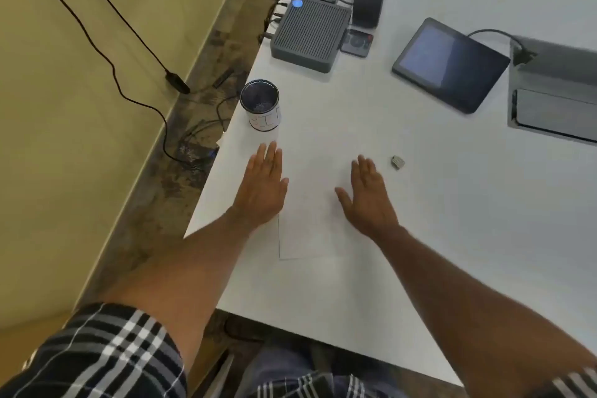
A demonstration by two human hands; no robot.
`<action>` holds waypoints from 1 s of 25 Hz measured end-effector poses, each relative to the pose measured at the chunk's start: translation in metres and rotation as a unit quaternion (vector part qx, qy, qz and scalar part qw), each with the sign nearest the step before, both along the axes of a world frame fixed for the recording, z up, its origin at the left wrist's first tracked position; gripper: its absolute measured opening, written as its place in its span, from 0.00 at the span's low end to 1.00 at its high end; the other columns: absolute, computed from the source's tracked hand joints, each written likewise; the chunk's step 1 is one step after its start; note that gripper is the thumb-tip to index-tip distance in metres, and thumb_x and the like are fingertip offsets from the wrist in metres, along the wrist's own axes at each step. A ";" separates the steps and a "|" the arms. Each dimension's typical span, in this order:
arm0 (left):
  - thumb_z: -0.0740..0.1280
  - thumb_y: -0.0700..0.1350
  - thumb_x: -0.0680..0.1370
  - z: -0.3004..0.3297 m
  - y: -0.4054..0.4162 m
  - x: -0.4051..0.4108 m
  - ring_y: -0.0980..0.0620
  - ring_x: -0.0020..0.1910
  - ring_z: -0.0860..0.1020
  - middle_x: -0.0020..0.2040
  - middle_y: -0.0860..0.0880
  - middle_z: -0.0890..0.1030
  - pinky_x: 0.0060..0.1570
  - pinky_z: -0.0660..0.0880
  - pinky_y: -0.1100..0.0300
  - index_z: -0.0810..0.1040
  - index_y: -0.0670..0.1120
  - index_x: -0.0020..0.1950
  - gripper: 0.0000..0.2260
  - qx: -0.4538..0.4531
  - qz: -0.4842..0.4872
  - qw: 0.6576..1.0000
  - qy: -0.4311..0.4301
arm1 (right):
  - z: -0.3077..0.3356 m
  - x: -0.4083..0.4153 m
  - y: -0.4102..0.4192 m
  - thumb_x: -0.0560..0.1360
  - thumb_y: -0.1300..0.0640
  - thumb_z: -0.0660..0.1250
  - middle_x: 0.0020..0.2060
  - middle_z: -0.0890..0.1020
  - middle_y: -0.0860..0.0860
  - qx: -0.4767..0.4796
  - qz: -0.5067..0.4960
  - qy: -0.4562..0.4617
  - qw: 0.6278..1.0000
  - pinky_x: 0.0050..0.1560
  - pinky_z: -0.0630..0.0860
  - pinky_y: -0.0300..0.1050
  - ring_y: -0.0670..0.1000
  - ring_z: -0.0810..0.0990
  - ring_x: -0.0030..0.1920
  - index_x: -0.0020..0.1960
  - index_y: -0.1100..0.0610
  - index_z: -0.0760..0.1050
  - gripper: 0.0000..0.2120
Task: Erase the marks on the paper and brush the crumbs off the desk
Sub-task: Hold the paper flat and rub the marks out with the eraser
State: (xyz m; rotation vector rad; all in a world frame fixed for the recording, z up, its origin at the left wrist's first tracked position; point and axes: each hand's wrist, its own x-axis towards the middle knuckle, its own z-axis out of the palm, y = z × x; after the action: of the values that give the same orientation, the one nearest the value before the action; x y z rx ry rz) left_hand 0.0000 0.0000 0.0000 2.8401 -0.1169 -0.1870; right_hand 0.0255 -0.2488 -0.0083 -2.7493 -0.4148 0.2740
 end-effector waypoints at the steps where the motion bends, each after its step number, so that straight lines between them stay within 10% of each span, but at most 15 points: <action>1: 0.49 0.52 0.83 -0.007 0.000 -0.004 0.36 0.80 0.50 0.81 0.37 0.53 0.78 0.51 0.40 0.53 0.36 0.80 0.30 -0.006 0.003 1.000 0.020 | -0.007 -0.009 0.002 0.78 0.37 0.44 0.77 0.51 0.60 -0.012 0.003 0.032 0.999 0.76 0.46 0.53 0.58 0.47 0.77 0.77 0.65 0.50 0.39; 11: 0.47 0.55 0.82 -0.052 0.018 -0.007 0.39 0.80 0.55 0.80 0.41 0.59 0.77 0.54 0.39 0.62 0.40 0.79 0.30 -0.003 -0.031 0.996 0.084 | -0.035 -0.018 -0.003 0.80 0.49 0.60 0.75 0.62 0.58 0.050 -0.029 0.080 0.995 0.74 0.55 0.46 0.56 0.60 0.75 0.76 0.63 0.58 0.30; 16: 0.49 0.54 0.84 -0.062 0.014 -0.009 0.43 0.80 0.55 0.80 0.44 0.60 0.78 0.52 0.41 0.62 0.41 0.79 0.27 0.000 -0.006 0.998 0.060 | -0.024 0.044 -0.050 0.77 0.55 0.65 0.63 0.76 0.61 0.126 -0.305 -0.020 0.944 0.64 0.64 0.43 0.60 0.73 0.64 0.66 0.64 0.72 0.21; 21: 0.51 0.53 0.83 -0.069 0.012 -0.010 0.43 0.80 0.56 0.80 0.44 0.62 0.77 0.54 0.41 0.63 0.42 0.79 0.26 0.014 0.006 0.999 0.031 | -0.044 0.074 -0.078 0.77 0.52 0.63 0.45 0.74 0.58 0.077 -0.276 0.014 0.958 0.43 0.65 0.42 0.59 0.74 0.45 0.43 0.61 0.74 0.12; 25: 0.54 0.52 0.82 -0.073 0.013 -0.010 0.43 0.80 0.57 0.79 0.44 0.63 0.75 0.56 0.40 0.64 0.41 0.78 0.27 0.010 0.007 1.000 0.004 | -0.021 0.074 -0.055 0.78 0.49 0.65 0.35 0.77 0.47 0.191 -0.279 0.025 0.941 0.34 0.67 0.30 0.47 0.75 0.35 0.44 0.55 0.74 0.09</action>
State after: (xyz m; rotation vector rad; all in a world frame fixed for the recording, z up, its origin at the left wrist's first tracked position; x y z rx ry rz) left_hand -0.0101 0.0133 -0.0733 2.8594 -0.0952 -0.1972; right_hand 0.0997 -0.3042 -0.0288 -2.3438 0.3030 0.0986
